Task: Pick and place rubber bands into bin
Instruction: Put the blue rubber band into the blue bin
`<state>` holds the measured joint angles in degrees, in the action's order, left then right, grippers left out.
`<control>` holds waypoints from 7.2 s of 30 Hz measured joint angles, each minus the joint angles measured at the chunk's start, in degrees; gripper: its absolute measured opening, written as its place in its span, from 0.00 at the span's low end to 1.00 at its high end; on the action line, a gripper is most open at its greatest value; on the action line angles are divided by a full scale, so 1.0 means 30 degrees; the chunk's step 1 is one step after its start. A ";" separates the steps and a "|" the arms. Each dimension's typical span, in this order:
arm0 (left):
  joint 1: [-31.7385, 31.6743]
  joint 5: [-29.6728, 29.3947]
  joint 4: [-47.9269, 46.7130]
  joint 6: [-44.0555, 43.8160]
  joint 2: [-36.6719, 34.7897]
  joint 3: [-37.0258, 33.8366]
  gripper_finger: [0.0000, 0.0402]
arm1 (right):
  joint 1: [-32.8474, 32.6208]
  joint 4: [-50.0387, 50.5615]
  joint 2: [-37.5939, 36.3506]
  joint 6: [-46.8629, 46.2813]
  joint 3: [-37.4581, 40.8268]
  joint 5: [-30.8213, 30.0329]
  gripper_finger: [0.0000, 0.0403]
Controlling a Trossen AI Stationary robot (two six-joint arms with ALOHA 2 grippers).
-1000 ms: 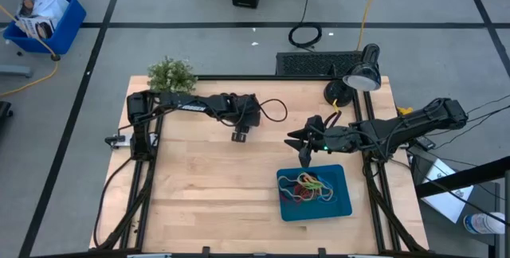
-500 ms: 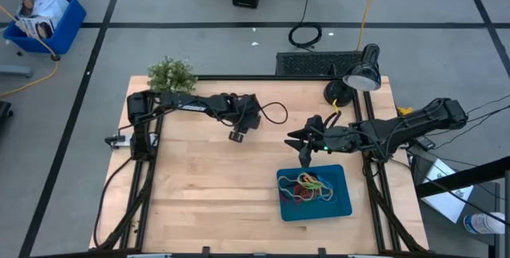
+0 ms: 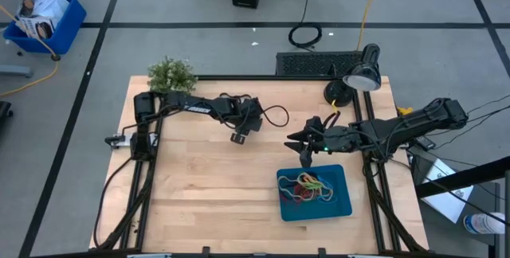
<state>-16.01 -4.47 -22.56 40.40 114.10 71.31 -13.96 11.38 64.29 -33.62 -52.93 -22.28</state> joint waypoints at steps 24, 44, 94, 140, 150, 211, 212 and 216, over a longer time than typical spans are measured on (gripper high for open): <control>-0.0657 0.1982 -0.1830 -0.2229 0.0073 -0.0036 0.18 | -0.0007 -0.0147 0.0000 -0.0052 -0.0006 0.0041 0.32; -0.0153 0.1107 -0.2854 -0.6286 -0.1140 -0.0244 0.02 | -0.0007 -0.0131 0.0000 -0.0052 -0.0007 0.0098 0.32; 0.8633 0.2455 0.5624 -1.7928 -1.0783 -0.0066 0.01 | -0.1137 -1.2989 0.5019 0.9914 -0.0015 0.1973 0.73; 0.8596 0.2455 0.6585 -1.7019 -1.0797 -0.0066 0.09 | -0.0845 -1.7726 0.7082 0.9092 0.0000 0.1885 0.01; 0.8596 0.1905 0.6607 -1.7030 -1.0797 -0.0066 0.05 | -0.0874 -1.7711 0.7082 0.8967 0.0000 0.1885 0.00; 0.4881 0.2643 -0.0730 -1.5016 -1.1453 -0.0058 0.43 | -0.4634 0.7723 0.4714 -1.0565 0.0000 0.7908 0.28; 0.4873 0.2467 -0.0740 -1.5099 -1.1453 -0.0058 0.43 | -0.4634 0.7723 0.4714 -1.0573 0.0000 0.7910 0.31; 0.4881 0.1789 -0.0735 -1.5149 -1.1453 -0.0058 0.43 | -0.4634 0.7723 0.4714 -1.0565 0.0000 0.7950 0.40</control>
<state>-1.37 0.90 -24.77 -5.04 79.75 71.13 -27.86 34.54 78.43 -65.32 -52.93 1.57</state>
